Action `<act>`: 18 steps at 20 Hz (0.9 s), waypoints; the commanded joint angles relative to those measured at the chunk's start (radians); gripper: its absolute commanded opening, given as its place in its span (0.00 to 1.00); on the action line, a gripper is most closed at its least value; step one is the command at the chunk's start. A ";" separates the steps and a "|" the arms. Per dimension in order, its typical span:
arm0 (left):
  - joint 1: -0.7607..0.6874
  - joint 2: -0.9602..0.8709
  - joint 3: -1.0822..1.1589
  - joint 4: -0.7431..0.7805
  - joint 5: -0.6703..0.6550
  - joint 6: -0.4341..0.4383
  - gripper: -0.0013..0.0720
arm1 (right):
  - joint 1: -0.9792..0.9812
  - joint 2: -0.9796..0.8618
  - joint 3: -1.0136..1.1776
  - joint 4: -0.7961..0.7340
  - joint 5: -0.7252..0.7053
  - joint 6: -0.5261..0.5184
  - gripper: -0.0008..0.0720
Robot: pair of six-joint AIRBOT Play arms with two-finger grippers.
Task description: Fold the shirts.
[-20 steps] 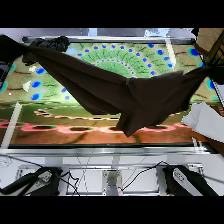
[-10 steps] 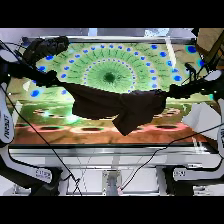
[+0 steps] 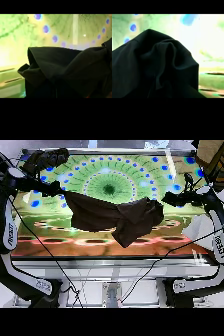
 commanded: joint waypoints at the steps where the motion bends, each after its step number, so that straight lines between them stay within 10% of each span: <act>1: 0.000 -0.003 0.000 -0.029 0.008 0.003 0.05 | 0.001 -0.002 0.000 0.016 0.008 0.001 0.37; 7: 0.000 -0.003 0.001 -0.072 -0.004 0.026 0.05 | 0.001 0.010 0.000 0.015 0.060 -0.009 0.36; 11: 0.000 -0.002 0.098 -0.233 -0.140 0.213 0.03 | 0.000 0.079 0.052 -0.079 0.154 -0.081 0.12; 18: -0.030 0.007 0.370 -0.113 -0.312 0.098 0.03 | 0.001 0.220 0.097 -0.111 0.200 -0.079 0.04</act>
